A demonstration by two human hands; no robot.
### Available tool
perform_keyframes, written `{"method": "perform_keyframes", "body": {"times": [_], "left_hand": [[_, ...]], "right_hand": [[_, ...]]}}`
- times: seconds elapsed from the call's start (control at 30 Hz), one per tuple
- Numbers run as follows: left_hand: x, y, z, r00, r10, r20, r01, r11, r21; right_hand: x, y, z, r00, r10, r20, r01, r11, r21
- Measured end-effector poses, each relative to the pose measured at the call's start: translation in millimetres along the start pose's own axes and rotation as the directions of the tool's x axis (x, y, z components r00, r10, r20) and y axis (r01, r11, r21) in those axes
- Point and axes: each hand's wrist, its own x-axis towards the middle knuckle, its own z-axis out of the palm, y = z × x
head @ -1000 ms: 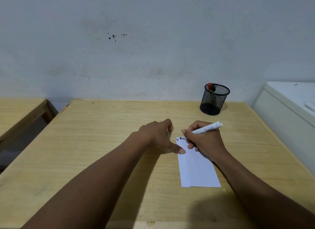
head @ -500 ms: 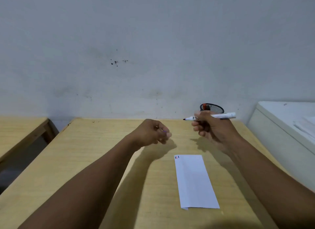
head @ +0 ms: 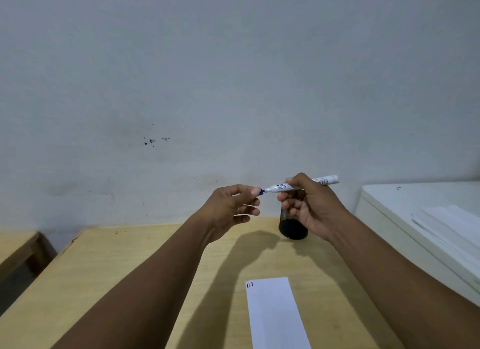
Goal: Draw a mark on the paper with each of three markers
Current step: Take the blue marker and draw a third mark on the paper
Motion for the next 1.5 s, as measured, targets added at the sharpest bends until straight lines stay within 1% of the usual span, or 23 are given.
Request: {"method": "perform_keyframes", "body": {"times": [0.33, 0.4, 0.53, 0.63, 0.77, 0.83, 0.9, 0.97, 1.03, 1.1, 1.17, 1.23, 1.3, 1.37, 1.5], "left_hand": [[12, 2, 4, 1.0, -0.005, 0.03, 0.005, 1.0, -0.005], [13, 3, 4, 0.999, -0.004, 0.035, 0.004, 1.0, -0.003], [15, 5, 12, 0.998, 0.009, 0.067, -0.01, 1.0, 0.018], [18, 6, 17, 0.998, 0.038, 0.046, -0.039, 0.999, 0.037], [22, 10, 20, 0.998, 0.067, 0.013, -0.068, 0.997, 0.039], [22, 12, 19, 0.997, 0.08, 0.006, -0.08, 0.993, 0.082], [24, 14, 18, 0.995, 0.101, -0.007, -0.099, 0.983, 0.154], [27, 19, 19, 0.988, 0.145, -0.056, -0.129, 0.966, 0.226], [34, 25, 24, 0.974, 0.208, -0.095, -0.17, 0.936, 0.31], [42, 30, 33, 0.962, 0.258, -0.091, -0.203, 0.896, 0.395], [52, 32, 44, 0.949, 0.298, -0.106, -0.225, 0.872, 0.435], [61, 32, 50, 0.929, 0.329, -0.168, -0.225, 0.865, 0.448], [70, 30, 52, 0.909, 0.362, -0.206, -0.216, 0.834, 0.508], [77, 26, 52, 0.901, 0.395, -0.181, -0.212, 0.763, 0.611], [90, 15, 60, 0.915, 0.398, -0.066, -0.177, 0.542, 0.822]], "right_hand": [[8, -3, -12, 0.999, -0.015, -0.029, 0.016, 0.999, 0.033], [8, -2, -13, 1.0, -0.011, -0.029, 0.011, 1.0, 0.016], [9, 1, -9, 1.0, -0.015, 0.004, 0.015, 1.0, -0.017], [10, 3, -8, 0.999, -0.031, 0.014, 0.031, 1.0, 0.002], [13, 6, -7, 0.998, -0.029, 0.053, 0.024, 0.996, 0.083], [14, 5, -8, 0.997, -0.002, 0.074, -0.003, 0.997, 0.071], [16, 0, -13, 0.995, 0.056, 0.085, -0.054, 0.998, -0.023], [18, -10, -22, 0.988, 0.146, 0.058, -0.131, 0.968, -0.212], [20, -25, -33, 0.973, 0.231, -0.005, -0.212, 0.883, -0.418], [22, -40, -46, 0.963, 0.263, -0.062, -0.255, 0.806, -0.534], [24, -51, -59, 0.959, 0.26, -0.109, -0.276, 0.784, -0.556], [27, -56, -72, 0.957, 0.242, -0.162, -0.291, 0.809, -0.511], [29, -57, -86, 0.958, 0.2, -0.206, -0.278, 0.828, -0.486], [30, -54, -95, 0.962, 0.15, -0.23, -0.253, 0.808, -0.532], [35, -42, -98, 0.973, 0.091, -0.21, -0.215, 0.684, -0.697]]}}
